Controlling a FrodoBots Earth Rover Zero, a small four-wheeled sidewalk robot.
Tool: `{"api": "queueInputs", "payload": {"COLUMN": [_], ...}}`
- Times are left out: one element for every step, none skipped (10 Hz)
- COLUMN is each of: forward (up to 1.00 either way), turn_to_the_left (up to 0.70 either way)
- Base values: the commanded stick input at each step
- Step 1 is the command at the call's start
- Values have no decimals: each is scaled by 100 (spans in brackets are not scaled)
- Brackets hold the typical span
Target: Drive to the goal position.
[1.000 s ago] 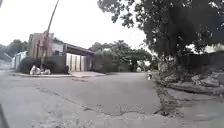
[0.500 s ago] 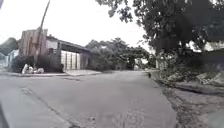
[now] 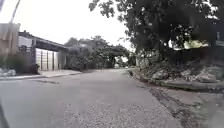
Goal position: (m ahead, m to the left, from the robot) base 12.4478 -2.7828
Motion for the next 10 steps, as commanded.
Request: {"api": "queueInputs", "payload": {"forward": [100, 100, 100, 100, 100, 100, 100, 100, 100, 100], "turn_to_the_left": [0, 0, 0, 0, 0, -18, -40, -40, -40, -39]}}
